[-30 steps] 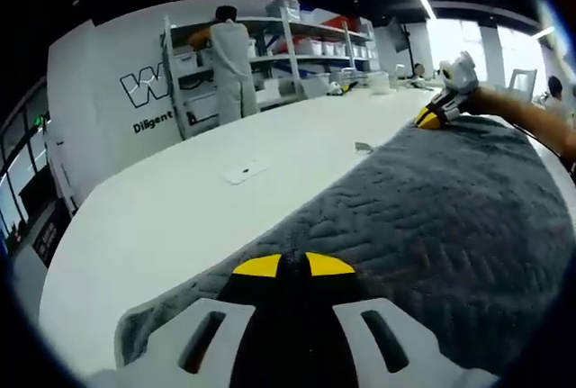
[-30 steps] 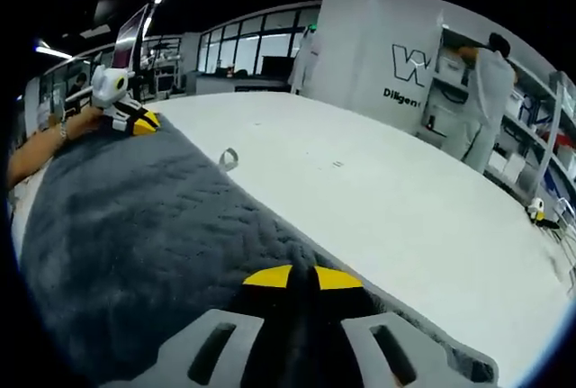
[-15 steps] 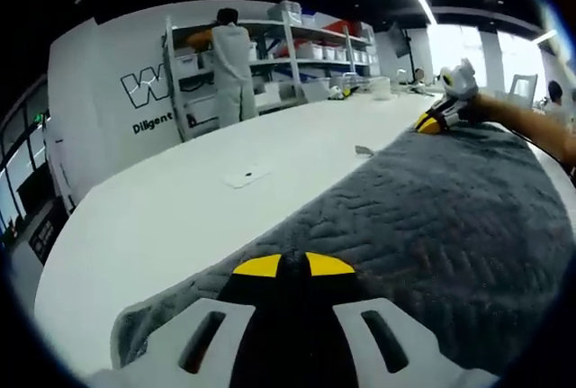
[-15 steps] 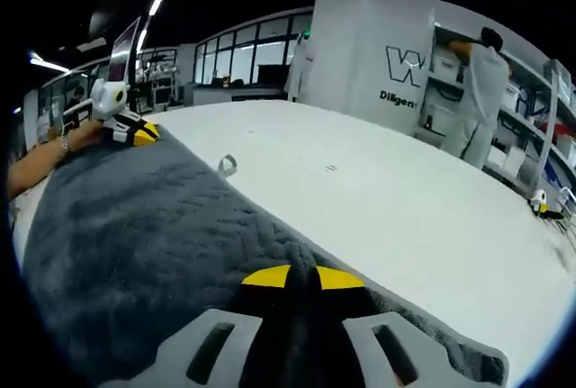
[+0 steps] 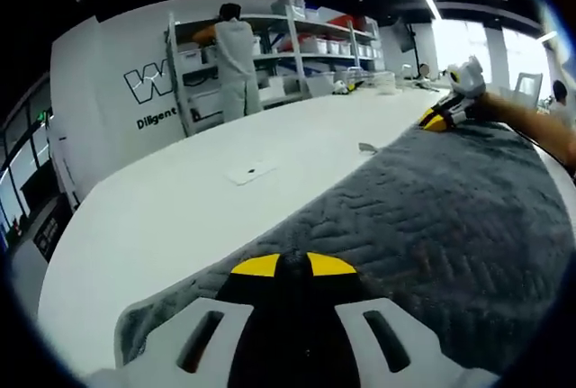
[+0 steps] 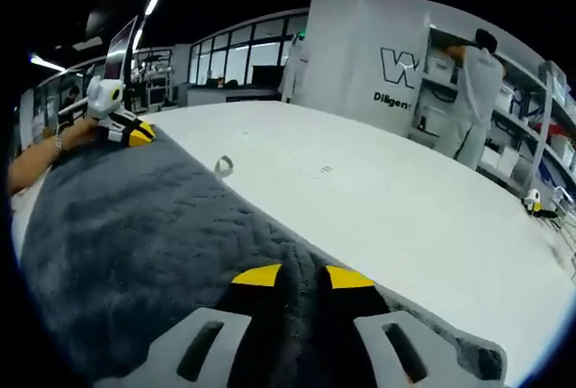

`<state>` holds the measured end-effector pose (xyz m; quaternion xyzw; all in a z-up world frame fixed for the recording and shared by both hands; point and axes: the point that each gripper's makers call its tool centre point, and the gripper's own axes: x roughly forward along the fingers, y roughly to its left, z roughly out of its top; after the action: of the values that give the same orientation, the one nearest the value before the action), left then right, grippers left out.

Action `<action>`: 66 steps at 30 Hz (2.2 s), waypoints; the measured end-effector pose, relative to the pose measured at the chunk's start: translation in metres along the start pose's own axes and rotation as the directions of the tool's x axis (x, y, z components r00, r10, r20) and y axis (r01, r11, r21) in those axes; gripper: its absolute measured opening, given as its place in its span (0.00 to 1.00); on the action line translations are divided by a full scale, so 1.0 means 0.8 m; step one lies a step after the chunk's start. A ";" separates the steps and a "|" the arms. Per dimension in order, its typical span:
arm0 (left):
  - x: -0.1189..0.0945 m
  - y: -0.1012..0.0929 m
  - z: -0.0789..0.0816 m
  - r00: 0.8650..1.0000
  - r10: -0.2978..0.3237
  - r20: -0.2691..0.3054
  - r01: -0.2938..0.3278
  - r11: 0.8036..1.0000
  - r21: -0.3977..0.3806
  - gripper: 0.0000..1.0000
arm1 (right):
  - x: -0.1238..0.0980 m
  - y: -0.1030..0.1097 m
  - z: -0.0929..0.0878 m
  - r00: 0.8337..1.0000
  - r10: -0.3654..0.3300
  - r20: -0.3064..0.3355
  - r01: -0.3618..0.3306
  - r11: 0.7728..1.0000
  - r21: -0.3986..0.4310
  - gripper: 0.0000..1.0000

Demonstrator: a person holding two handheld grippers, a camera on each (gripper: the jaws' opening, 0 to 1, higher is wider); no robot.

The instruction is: Open the folded towel by lifting each exposed corner and separating the folded layers until the towel lies flat within the target outline without major curled edges

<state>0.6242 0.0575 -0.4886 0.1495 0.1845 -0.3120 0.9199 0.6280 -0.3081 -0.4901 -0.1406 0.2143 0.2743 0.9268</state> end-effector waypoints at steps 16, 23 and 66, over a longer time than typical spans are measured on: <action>-0.082 -0.041 0.015 0.998 -0.034 0.053 0.037 0.998 -0.057 0.75 | -0.077 0.018 -0.030 0.998 -0.001 -0.055 0.002 1.000 0.008 0.67; -0.135 -0.049 0.006 0.996 0.002 0.090 0.008 0.994 -0.113 0.92 | -0.127 0.046 -0.024 1.000 0.006 -0.025 -0.006 1.000 -0.001 0.90; -0.322 -0.197 -0.072 0.983 0.062 0.171 -0.041 0.991 -0.125 0.95 | -0.292 0.205 -0.092 0.995 0.021 0.095 -0.027 0.998 0.059 0.99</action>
<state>0.3211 0.0936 -0.4539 0.0705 0.1180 -0.2884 0.9476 0.3340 -0.3079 -0.4670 -0.0968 0.1804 0.2851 0.9364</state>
